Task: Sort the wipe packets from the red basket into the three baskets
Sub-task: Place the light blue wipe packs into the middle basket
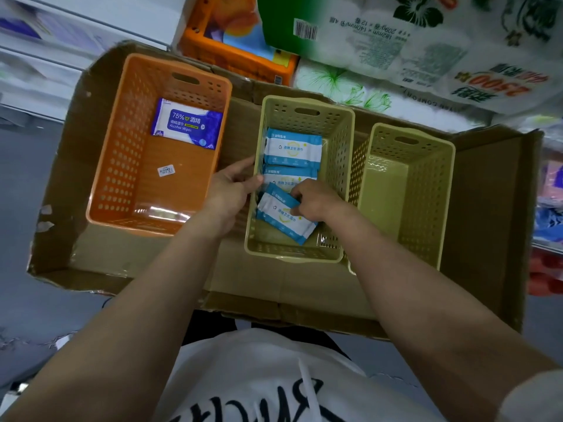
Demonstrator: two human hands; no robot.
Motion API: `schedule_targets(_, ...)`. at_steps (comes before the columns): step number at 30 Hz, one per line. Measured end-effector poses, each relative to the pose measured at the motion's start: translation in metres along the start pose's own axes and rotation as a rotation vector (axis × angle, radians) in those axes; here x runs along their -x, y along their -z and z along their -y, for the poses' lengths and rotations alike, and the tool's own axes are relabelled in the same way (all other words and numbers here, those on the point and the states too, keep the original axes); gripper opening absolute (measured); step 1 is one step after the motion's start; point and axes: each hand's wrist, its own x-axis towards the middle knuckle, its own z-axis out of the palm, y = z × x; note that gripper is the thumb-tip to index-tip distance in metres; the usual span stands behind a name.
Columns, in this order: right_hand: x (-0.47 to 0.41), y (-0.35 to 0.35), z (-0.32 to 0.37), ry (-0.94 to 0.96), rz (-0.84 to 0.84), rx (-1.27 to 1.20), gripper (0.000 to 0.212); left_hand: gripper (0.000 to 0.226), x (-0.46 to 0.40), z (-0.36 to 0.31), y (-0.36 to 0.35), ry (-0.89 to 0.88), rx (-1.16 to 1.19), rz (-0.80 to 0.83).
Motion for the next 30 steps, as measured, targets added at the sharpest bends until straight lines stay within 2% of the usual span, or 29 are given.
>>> schedule_targets(6,-0.003,-0.004,-0.002,0.035,0.070,0.143,0.043,0.040,-0.005,0.001,0.004,0.035,0.025,0.024)
schedule_targets(11,-0.006,-0.014,-0.003,0.002,-0.077,-0.028,0.037,0.041,-0.008,0.003,0.005,0.021,0.038,0.038)
schedule_targets(14,-0.008,-0.017,-0.003,-0.023,-0.110,-0.065,0.035,0.041,-0.010,0.003,0.005,0.026,0.038,0.046)
schedule_targets(22,-0.012,-0.025,-0.003,-0.043,-0.152,-0.013,0.042,0.042,-0.011,0.003,0.007,0.027,0.036,0.075)
schedule_targets(30,-0.013,-0.038,0.001,-0.032,-0.297,0.164,0.045,0.042,-0.007,0.001,0.002,0.035,0.032,0.028)
